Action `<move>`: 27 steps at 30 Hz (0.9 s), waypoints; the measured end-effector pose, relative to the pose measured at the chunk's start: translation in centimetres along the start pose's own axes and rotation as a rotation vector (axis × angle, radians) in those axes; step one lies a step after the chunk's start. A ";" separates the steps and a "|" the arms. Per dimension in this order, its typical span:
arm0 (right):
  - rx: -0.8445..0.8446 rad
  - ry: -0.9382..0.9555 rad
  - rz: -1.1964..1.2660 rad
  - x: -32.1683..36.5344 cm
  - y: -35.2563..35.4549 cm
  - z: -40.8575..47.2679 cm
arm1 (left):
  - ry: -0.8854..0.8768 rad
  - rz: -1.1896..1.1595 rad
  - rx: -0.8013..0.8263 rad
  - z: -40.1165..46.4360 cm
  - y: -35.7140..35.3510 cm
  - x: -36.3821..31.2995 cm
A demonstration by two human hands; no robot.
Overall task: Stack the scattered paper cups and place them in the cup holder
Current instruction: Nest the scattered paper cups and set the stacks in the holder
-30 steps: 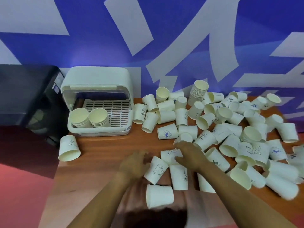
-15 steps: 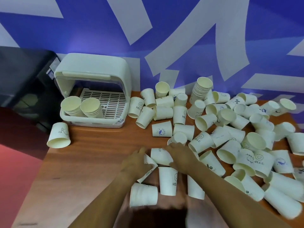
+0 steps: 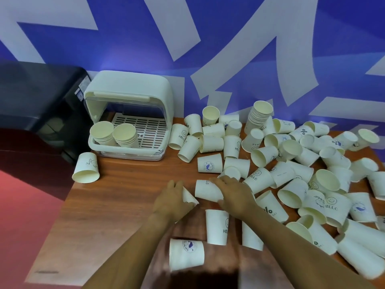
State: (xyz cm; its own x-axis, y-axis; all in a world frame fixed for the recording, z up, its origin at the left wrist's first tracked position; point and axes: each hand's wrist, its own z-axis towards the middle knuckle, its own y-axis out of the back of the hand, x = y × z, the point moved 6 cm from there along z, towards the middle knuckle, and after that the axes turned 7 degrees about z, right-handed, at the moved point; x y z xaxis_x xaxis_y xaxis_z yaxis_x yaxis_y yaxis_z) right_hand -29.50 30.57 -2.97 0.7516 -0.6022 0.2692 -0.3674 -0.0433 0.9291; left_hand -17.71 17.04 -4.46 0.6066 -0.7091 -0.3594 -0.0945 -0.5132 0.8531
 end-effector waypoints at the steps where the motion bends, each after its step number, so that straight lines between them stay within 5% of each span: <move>1: -0.018 -0.006 0.013 0.1 0.3 0.0 | 0.000 -0.011 -0.022 -0.1 0.4 0.2; 14: -0.229 -0.103 0.149 1.5 4.1 -0.8 | -0.051 -0.174 -0.223 -1.9 6.2 5.2; 27: -0.255 0.010 0.219 6.8 7.8 3.6 | -0.030 -0.301 -0.397 -1.1 11.9 9.5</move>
State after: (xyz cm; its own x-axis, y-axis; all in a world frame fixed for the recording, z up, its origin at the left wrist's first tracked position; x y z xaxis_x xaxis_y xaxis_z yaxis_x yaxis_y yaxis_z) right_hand -29.16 23.27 5.18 0.6756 -0.5674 0.4707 -0.3727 0.2881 0.8821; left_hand -12.17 4.75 2.71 0.5371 -0.5749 -0.6173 0.3924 -0.4775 0.7861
